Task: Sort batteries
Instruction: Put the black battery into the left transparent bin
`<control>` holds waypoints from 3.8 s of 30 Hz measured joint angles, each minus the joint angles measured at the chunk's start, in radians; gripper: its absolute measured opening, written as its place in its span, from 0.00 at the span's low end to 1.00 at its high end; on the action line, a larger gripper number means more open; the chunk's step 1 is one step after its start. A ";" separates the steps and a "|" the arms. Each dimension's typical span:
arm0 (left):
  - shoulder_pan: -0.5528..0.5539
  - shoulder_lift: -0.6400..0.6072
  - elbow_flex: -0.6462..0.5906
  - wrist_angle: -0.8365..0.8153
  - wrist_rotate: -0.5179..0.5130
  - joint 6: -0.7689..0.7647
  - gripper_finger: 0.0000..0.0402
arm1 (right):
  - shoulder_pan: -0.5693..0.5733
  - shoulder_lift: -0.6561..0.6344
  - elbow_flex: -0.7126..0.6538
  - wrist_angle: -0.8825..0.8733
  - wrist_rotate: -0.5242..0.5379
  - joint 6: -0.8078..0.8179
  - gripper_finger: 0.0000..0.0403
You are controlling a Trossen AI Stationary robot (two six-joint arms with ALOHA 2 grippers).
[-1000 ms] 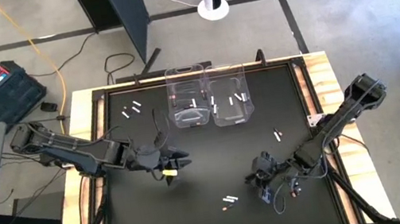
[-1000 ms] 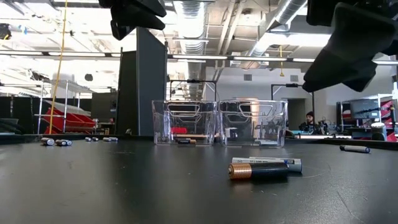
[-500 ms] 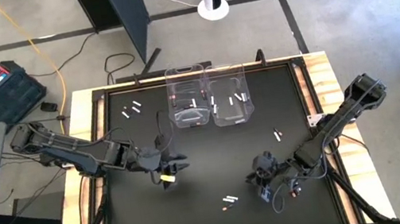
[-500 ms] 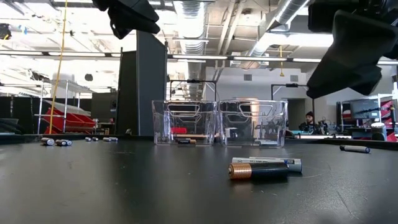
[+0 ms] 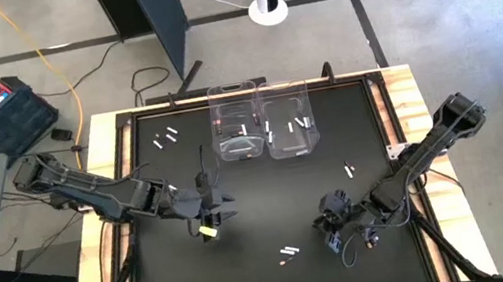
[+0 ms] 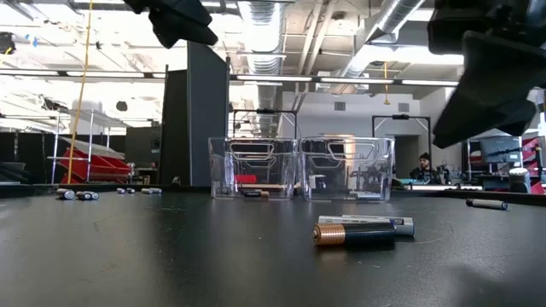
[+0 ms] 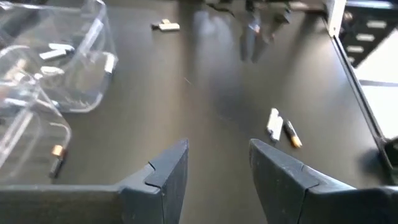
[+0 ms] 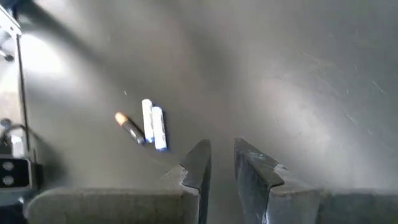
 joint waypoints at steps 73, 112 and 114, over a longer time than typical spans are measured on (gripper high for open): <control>-0.302 0.962 0.387 0.398 -0.317 -0.374 0.41 | 0.430 0.000 0.001 -0.121 -0.005 -0.093 0.22; -0.241 0.964 0.386 0.357 -0.268 -0.286 0.16 | 0.430 0.000 0.001 -0.143 -0.005 -0.093 0.22; -0.241 0.964 0.386 0.358 -0.268 -0.286 0.14 | 0.430 0.000 0.001 -0.144 -0.005 -0.093 0.22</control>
